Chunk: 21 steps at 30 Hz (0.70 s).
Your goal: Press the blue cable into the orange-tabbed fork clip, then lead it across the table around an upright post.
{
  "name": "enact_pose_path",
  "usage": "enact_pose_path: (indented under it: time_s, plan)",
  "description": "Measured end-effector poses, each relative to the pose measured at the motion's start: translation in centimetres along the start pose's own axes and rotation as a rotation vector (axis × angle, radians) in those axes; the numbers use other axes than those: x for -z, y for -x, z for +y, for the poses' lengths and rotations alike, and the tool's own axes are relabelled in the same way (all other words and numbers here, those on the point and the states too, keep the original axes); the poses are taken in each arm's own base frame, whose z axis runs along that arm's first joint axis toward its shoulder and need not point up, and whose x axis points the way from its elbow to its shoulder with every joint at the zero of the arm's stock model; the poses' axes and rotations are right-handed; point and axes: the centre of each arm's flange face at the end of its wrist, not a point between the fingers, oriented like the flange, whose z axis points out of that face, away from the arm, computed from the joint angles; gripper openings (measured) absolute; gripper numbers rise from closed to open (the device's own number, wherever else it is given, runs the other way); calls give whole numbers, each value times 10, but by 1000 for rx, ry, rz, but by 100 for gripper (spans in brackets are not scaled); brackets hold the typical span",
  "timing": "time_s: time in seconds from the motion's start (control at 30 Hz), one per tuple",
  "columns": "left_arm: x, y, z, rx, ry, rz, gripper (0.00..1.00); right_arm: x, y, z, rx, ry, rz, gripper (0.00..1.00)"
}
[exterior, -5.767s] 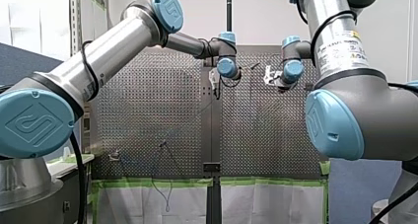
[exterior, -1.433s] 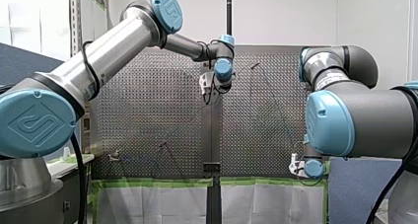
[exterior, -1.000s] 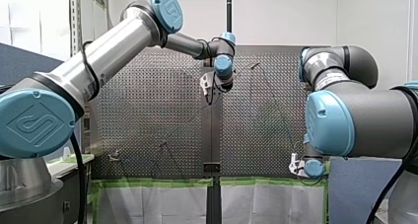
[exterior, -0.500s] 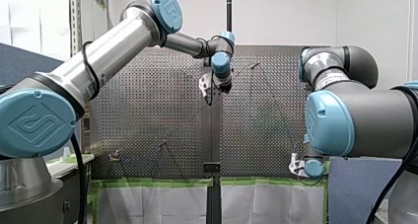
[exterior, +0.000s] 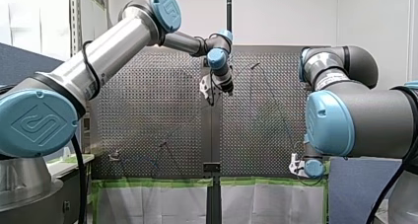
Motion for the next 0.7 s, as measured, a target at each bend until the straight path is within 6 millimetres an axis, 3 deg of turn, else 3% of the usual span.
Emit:
enact_pose_path:
  time_s: [0.33, 0.7]
  plan:
    - [17, 12, -13, 88, -56, 19, 100, 1, 0, -2, 1, -3, -1, 0]
    - [58, 36, -28, 79, -96, -4, 100, 1, 0, -3, 1, -4, -1, 0]
